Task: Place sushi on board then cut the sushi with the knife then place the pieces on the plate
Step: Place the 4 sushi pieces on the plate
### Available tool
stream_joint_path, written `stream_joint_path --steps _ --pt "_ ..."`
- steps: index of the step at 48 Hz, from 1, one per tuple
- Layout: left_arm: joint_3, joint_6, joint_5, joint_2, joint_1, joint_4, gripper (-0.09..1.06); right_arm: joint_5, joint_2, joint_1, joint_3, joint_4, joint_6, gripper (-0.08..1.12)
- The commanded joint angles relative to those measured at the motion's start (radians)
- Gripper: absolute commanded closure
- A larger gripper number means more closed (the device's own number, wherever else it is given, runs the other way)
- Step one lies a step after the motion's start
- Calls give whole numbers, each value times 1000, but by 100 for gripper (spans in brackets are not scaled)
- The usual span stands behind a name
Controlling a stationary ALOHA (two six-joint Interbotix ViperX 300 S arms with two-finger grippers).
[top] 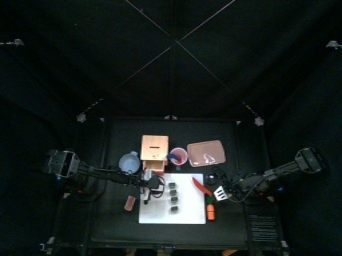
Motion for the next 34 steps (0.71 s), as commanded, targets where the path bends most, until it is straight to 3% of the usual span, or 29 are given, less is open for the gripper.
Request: stream_joint_path --steps 1,24,34 --pt "-5 -2 -8 -20 3 2 19 -21 34 29 -34 -26 75 59" --pt "6 -2 -8 -20 3 -2 19 -133 135 35 -51 34 95 32" --pt "6 -2 -8 -20 3 -2 19 -146 138 28 -61 -8 91 30"
